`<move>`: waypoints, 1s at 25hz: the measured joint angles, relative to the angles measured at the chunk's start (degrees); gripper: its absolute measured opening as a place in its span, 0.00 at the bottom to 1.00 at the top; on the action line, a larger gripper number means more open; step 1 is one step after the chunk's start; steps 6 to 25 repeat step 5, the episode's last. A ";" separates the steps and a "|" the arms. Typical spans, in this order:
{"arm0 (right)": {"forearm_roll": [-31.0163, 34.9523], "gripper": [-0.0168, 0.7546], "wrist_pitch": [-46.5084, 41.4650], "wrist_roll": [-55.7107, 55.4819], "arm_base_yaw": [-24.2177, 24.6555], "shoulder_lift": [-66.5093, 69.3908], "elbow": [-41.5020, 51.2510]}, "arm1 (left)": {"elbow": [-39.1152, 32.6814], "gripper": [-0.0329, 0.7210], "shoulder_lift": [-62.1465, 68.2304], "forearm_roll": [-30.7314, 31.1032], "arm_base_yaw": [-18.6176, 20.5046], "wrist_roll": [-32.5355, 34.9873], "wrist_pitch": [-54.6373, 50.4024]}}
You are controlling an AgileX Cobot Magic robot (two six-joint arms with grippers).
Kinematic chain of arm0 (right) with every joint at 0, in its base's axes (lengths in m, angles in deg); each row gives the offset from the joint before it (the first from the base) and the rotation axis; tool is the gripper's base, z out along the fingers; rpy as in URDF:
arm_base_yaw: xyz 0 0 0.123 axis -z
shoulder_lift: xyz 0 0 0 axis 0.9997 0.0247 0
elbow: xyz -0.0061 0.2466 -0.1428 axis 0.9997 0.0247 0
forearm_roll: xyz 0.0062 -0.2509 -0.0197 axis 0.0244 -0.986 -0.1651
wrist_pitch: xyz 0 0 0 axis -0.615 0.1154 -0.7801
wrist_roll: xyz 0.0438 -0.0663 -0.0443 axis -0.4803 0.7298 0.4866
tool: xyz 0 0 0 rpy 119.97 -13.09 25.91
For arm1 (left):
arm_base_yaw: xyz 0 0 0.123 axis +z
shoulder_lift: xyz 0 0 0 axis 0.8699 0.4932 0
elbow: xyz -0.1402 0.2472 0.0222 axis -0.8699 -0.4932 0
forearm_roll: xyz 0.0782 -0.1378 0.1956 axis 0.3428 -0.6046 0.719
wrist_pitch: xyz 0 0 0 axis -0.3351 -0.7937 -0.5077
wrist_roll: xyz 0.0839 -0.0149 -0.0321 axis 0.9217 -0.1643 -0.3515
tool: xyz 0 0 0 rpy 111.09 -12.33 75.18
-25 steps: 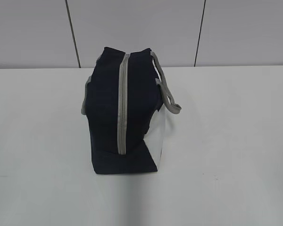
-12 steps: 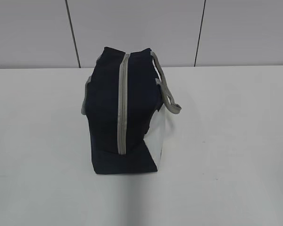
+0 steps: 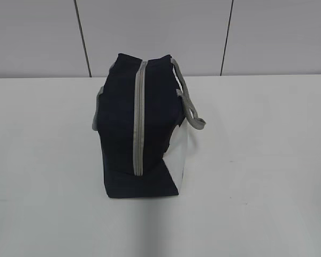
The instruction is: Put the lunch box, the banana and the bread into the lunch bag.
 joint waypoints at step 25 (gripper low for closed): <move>0.00 0.64 0.00 0.00 0.00 0.00 0.00 | 0.00 0.35 0.00 0.00 0.00 0.00 0.00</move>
